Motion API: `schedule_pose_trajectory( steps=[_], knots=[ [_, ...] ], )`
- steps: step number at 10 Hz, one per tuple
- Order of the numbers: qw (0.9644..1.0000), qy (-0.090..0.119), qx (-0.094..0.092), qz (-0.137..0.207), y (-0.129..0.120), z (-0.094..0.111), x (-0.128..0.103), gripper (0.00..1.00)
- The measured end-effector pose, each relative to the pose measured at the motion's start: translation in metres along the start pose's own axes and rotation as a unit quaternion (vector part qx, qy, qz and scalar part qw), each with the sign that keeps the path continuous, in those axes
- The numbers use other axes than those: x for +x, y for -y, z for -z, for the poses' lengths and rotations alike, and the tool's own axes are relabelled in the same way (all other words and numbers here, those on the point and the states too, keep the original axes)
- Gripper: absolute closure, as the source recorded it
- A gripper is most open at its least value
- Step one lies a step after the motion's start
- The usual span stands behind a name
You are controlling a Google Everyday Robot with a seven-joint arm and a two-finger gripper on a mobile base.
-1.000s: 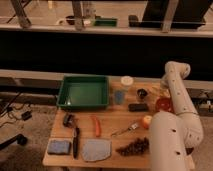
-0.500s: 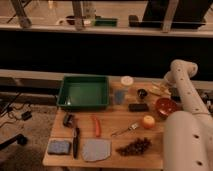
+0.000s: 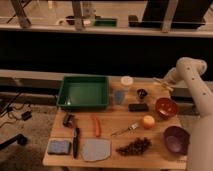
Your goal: Place banana in paper cup
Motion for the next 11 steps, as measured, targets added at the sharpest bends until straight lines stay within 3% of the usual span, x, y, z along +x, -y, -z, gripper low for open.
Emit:
schedule_pose_trajectory(
  steps=[4, 7, 8, 11],
  knots=[
    [0.9984, 0.046, 0.028, 0.018, -0.007, 0.044, -0.028, 1.00],
    [0.9943, 0.092, 0.029, 0.047, -0.027, 0.063, -0.064, 1.00],
    [0.9898, 0.123, 0.026, 0.067, -0.038, 0.071, -0.088, 1.00],
    [0.9815, 0.163, 0.029, 0.096, -0.048, 0.083, -0.118, 1.00]
  ],
)
